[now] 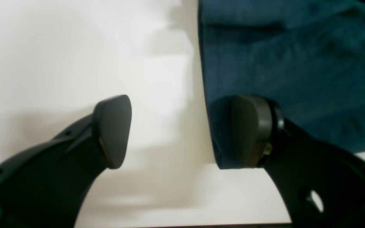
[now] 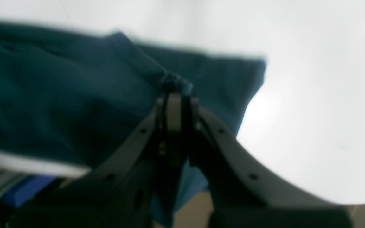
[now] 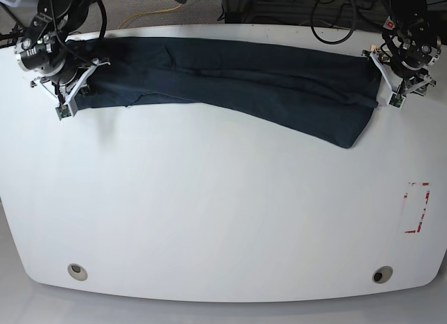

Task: Fold the T-shirt properly
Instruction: 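Drag the strip end with the left gripper and straighten it back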

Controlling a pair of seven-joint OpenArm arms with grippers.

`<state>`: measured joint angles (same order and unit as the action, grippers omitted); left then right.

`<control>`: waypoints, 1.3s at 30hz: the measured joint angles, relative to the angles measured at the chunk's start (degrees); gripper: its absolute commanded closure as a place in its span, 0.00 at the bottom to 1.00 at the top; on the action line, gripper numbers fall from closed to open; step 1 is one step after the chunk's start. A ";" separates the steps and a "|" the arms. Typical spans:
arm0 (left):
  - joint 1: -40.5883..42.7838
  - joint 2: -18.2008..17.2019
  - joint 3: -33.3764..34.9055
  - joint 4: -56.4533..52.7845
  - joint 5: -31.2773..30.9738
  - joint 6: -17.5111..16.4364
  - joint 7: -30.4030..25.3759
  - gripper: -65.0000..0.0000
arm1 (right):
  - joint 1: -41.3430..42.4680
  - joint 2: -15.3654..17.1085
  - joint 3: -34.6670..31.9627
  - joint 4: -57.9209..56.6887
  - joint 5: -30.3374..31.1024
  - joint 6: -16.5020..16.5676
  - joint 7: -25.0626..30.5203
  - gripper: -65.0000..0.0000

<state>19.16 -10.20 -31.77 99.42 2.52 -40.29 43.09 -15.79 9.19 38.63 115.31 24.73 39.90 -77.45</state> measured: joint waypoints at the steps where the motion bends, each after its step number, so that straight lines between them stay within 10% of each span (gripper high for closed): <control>1: 0.00 0.02 0.00 -0.24 -0.02 0.07 -0.17 0.31 | -0.76 -0.11 -0.11 -0.07 0.90 0.04 0.09 1.00; 7: 0.09 0.00 -0.09 0.09 -0.22 0.13 -0.31 0.31 | -2.36 -0.33 -0.20 -0.17 1.40 0.04 0.98 0.96; 14: 0.09 0.33 -0.11 5.64 0.02 0.15 0.42 0.31 | -2.25 -0.76 2.16 -3.32 -1.95 0.13 6.93 0.38; 18: -1.64 2.75 -0.22 8.15 0.02 0.11 0.72 0.30 | -2.29 -0.55 4.50 -3.10 -3.48 0.02 6.75 0.21; 30: -13.03 7.72 0.26 5.66 0.26 -0.04 0.79 0.19 | -7.93 -0.50 7.21 -1.79 15.80 0.04 6.78 0.22; 39: -20.39 6.60 5.55 -6.75 0.63 0.13 0.83 0.18 | -7.48 -0.57 0.33 -3.85 16.15 0.07 7.26 0.22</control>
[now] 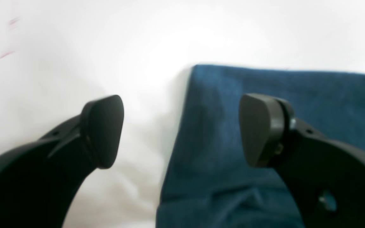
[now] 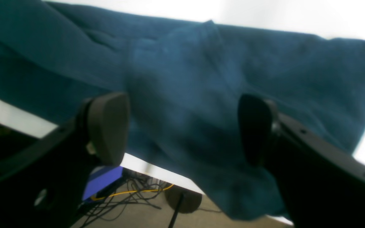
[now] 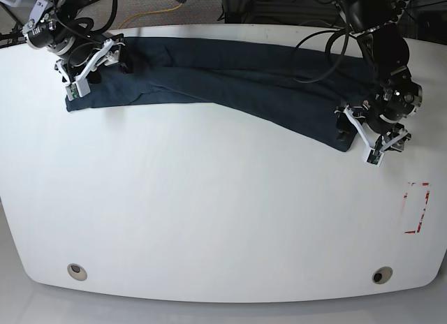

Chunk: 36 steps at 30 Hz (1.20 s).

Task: Fold the T-shirt properly
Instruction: 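Drag the strip end with the left gripper and straighten it back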

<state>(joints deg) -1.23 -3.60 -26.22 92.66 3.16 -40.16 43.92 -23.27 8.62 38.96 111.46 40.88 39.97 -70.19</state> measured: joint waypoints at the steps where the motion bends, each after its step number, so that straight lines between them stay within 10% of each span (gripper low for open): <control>1: -0.70 -0.15 0.04 -1.22 0.13 0.07 0.04 0.18 | 0.20 0.17 0.13 -0.46 -0.20 -0.02 -0.04 0.22; 12: -6.86 -0.59 0.02 -15.65 -0.39 0.17 -1.22 0.19 | 4.81 0.02 0.35 -7.02 -11.80 -0.04 0.15 0.22; 27: -12.33 -1.09 0.66 -23.41 -1.07 0.22 -2.60 0.97 | 7.15 -0.15 0.31 -9.31 -12.61 -0.04 0.15 0.22; 36: -10.75 -1.88 1.62 -15.56 0.11 0.09 0.22 1.00 | 7.28 -0.09 -2.23 -9.31 -12.52 -0.04 0.15 0.22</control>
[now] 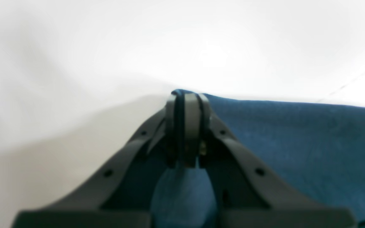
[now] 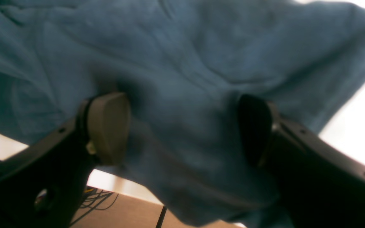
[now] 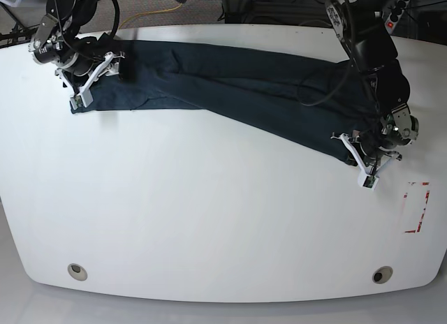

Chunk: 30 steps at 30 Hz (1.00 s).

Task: Fold the T-shirt properly
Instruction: 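Drag the strip end with the left gripper and straighten it back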

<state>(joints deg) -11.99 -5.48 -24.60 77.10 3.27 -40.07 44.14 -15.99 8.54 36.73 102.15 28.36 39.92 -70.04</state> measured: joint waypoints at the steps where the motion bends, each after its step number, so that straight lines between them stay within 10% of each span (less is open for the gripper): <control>1: 0.61 0.02 0.00 1.86 0.13 -0.07 0.02 1.00 | 0.15 0.04 0.04 0.00 -0.09 0.00 -0.04 0.22; 16: 16.00 -0.02 -0.17 27.10 -0.22 0.00 -0.42 1.00 | 2.71 -0.11 -0.04 -0.26 -0.13 0.00 0.17 0.22; 30: 25.70 -0.50 -7.39 27.87 -0.28 -0.28 -0.04 0.99 | 2.49 -0.04 -1.92 -0.26 -0.15 0.00 0.35 0.22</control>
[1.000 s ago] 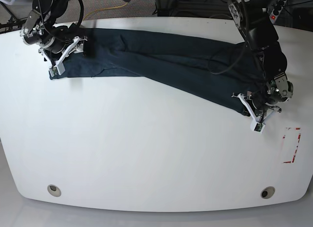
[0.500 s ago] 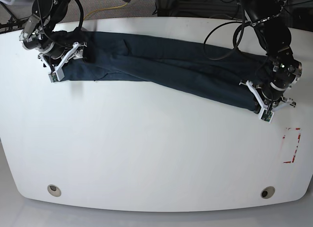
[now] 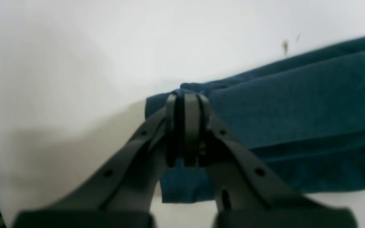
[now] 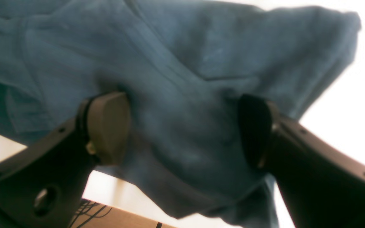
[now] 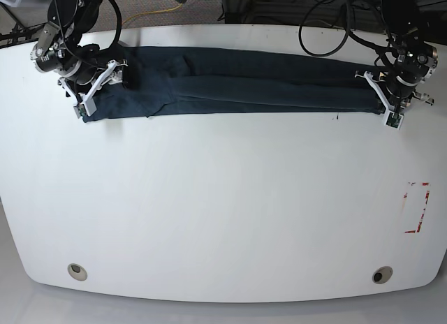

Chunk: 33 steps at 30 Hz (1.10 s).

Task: Fold the T-shirt properly
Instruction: 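Drag the strip end with the left gripper and straighten it back, then adjust both grippers' grips on the ends of the folded strip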

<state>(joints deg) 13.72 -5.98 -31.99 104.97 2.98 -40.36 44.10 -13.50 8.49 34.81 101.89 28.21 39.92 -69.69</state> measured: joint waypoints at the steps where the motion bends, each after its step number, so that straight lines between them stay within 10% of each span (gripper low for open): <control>1: 0.20 -0.79 0.22 -0.66 -0.04 0.00 -0.04 0.98 | -0.09 0.09 0.02 -0.02 0.02 -0.02 0.00 0.22; 11: 3.43 -4.59 0.37 -4.20 0.00 0.02 -0.37 0.31 | 0.04 0.09 0.00 0.02 0.02 0.00 0.02 0.22; 25: 3.13 -4.57 -4.96 6.14 -13.81 0.24 12.50 0.35 | 0.26 -2.36 -0.28 5.64 0.52 0.02 -0.63 0.22; 33: 2.84 0.04 -1.95 -0.68 -9.01 0.22 11.98 0.35 | 0.44 -1.84 -3.91 0.48 -0.09 0.00 -0.57 0.22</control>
<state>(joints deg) 16.56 -5.93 -33.93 104.29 -6.02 -40.14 56.07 -13.06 6.66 30.89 102.37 28.12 39.92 -70.26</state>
